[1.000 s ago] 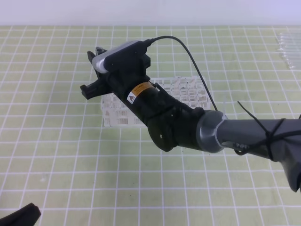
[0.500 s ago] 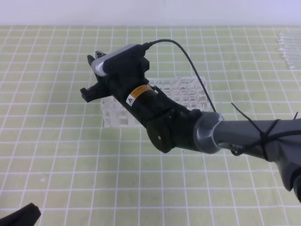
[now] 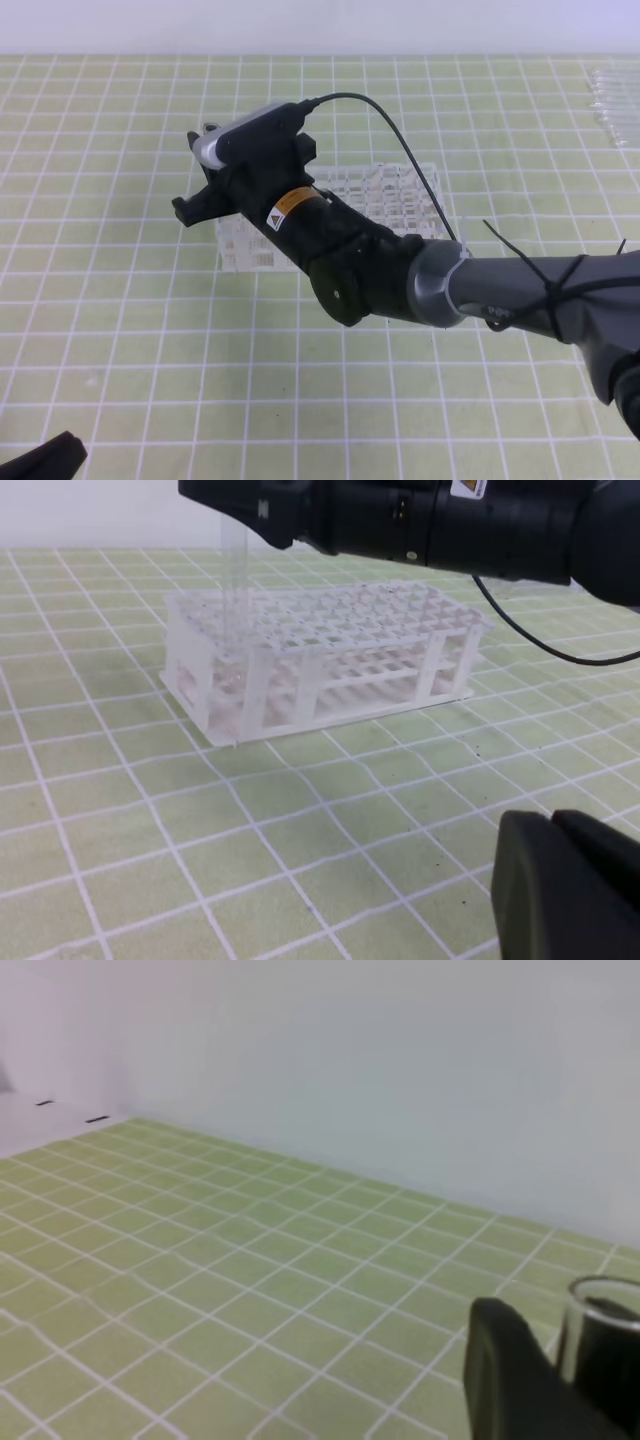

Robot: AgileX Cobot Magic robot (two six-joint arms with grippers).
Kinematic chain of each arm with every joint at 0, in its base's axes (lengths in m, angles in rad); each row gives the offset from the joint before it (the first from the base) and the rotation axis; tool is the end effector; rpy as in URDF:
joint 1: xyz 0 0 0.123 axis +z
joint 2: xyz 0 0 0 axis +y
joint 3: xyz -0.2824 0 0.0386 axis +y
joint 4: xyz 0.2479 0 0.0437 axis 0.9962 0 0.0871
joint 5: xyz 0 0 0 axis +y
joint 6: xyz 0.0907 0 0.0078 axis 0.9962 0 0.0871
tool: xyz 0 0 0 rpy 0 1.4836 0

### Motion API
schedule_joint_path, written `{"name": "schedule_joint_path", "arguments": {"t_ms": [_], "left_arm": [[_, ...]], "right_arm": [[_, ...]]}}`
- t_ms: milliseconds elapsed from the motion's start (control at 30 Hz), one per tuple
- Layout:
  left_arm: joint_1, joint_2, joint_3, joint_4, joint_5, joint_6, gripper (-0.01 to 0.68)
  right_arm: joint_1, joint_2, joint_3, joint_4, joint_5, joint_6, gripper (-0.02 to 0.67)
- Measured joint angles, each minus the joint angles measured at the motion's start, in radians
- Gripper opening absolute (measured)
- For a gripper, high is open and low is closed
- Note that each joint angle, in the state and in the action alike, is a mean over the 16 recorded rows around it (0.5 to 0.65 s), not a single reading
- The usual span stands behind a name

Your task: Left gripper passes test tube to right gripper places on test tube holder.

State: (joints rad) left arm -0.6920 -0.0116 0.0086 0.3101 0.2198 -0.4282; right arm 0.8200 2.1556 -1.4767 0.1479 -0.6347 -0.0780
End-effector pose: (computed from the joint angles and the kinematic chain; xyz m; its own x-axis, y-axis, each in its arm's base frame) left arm 0.0463 -0.0305 0.1918 -0.1641 -0.0257 -0.9861 0.5698 0.8136 -0.1160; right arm 0.3463 0.3595 0.2188 -0.0019 0.0584 -0.9983 -0.6693 0.7417 0.0447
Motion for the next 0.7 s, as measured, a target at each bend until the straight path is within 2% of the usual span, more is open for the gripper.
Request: {"name": "schedule_joint_path", "arguments": {"t_ms": [167,533,700], "left_arm": [[0.000,0.001,-0.002,0.000,0.003,0.000,-0.002],[0.000,0.001,0.000,0.001,0.001,0.000,-0.002],[0.000,0.000,0.004,0.001,-0.002,0.000,-0.002]], "right_arm": [[0.000,0.000,0.000,0.002,0.016,0.007,0.130],[-0.002,-0.011,0.000,0.004,0.042,0.012,0.300],[-0.002,-0.038,0.000,0.001,0.076,0.007,0.351]]}}
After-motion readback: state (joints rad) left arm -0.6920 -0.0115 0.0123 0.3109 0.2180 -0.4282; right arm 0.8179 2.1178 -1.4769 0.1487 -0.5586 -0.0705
